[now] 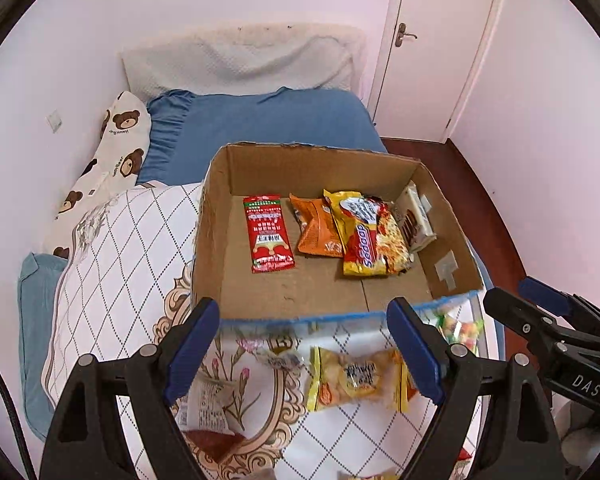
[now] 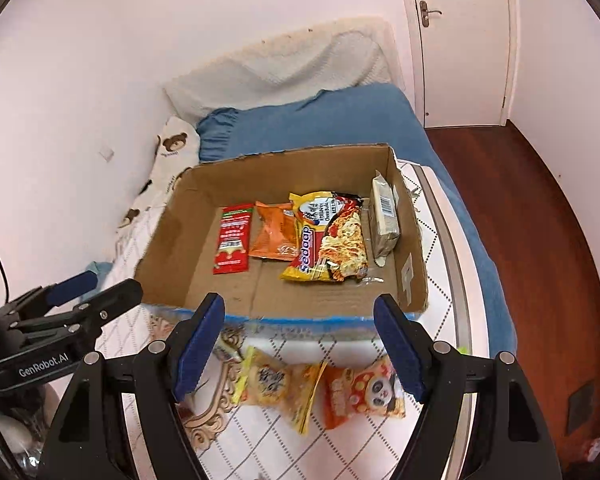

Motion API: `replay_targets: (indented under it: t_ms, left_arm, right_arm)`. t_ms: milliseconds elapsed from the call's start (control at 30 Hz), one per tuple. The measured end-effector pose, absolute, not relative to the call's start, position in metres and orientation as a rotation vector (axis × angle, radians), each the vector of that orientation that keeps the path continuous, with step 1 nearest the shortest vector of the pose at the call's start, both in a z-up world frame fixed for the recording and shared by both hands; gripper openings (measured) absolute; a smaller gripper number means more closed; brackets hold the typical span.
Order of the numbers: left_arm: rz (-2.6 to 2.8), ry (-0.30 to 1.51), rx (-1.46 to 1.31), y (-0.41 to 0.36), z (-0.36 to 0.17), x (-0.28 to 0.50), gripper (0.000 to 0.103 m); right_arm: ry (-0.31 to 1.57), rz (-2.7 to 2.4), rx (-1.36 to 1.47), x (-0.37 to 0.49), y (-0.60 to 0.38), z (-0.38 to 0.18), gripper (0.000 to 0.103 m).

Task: Organize snacks
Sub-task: 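Grasp the yellow snack bag with the left tool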

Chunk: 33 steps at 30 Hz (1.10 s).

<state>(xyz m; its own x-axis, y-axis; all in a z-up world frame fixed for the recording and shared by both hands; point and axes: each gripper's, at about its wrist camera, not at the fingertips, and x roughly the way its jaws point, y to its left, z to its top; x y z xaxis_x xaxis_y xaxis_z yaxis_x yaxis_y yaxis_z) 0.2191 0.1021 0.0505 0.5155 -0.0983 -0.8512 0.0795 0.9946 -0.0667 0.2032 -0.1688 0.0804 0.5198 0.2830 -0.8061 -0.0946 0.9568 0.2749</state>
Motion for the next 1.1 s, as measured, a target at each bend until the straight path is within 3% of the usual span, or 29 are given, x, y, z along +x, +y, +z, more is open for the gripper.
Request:
replay_targets:
  t_ms: [200, 333, 500, 700, 833, 900, 933, 1100]
  left_arm:
    - [-0.128, 1.129, 0.037, 0.092, 0.014, 0.184, 0.086]
    - [-0.158, 1.373, 0.009, 0.092, -0.053, 0.150, 0.086]
    - [-0.243, 1.762, -0.416, 0.104, -0.145, 0.109, 0.084]
    - [-0.298, 2.000, -0.884, 0.087, -0.203, 0.077, 0.084]
    - [-0.229, 2.012, -1.136, 0.079, -0.231, 0.066, 0.084]
    - [-0.170, 1.968, -1.194, 0.081, -0.239, 0.065, 0.074]
    - [-0.166, 1.954, -1.167, 0.081, -0.238, 0.067, 0.065]
    - [-0.160, 1.842, -0.821, 0.079, -0.205, 0.088, 0.061]
  right_arm:
    - [1.097, 0.250, 0.264, 0.172, -0.184, 0.061, 0.083]
    - [1.211, 0.230, 0.326, 0.140, -0.199, 0.016, 0.083]
    - [1.363, 0.164, 0.459, 0.098, -0.226, -0.053, 0.083]
    - [1.430, 0.114, 0.526, 0.069, -0.240, -0.091, 0.083]
    - [1.448, 0.124, 0.500, 0.064, -0.237, -0.099, 0.083]
    - [1.448, 0.135, 0.484, 0.065, -0.232, -0.099, 0.083]
    - [1.446, 0.143, 0.472, 0.066, -0.230, -0.098, 0.083]
    - [1.416, 0.198, 0.369, 0.081, -0.211, -0.080, 0.083]
